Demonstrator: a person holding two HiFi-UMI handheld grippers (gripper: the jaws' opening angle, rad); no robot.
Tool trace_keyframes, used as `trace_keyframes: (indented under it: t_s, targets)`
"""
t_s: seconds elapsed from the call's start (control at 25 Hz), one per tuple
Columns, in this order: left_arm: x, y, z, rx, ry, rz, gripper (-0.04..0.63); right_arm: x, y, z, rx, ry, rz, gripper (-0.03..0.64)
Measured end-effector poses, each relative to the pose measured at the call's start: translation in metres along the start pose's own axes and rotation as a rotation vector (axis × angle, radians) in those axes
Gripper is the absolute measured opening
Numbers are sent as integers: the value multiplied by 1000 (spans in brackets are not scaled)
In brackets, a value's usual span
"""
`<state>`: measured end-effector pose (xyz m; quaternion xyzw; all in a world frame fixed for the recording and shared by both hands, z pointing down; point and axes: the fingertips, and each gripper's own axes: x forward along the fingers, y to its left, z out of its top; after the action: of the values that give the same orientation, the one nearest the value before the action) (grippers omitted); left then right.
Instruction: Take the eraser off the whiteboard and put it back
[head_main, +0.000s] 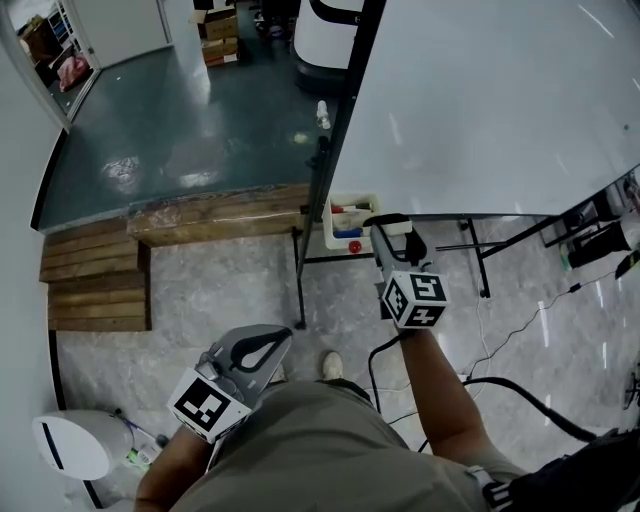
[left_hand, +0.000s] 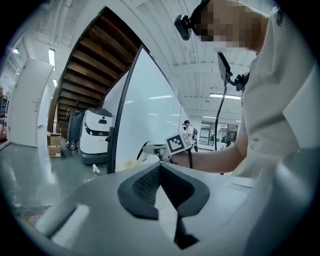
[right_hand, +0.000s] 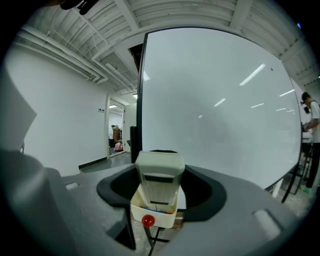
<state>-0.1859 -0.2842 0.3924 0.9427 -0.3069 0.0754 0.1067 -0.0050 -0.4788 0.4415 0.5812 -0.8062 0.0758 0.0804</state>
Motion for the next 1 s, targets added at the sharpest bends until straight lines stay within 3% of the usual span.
trace_keyframes:
  t_s: [0.4, 0.72, 1.0]
  targets:
    - [15, -12, 4, 17, -23, -32, 5, -65, 15, 54, -27, -66, 72, 261]
    - [23, -15, 7, 61, -16, -2, 4, -104, 18, 78, -39, -107, 102, 261]
    - [26, -14, 17, 21, -60, 5, 5, -107, 5, 79, -31, -112, 94, 261]
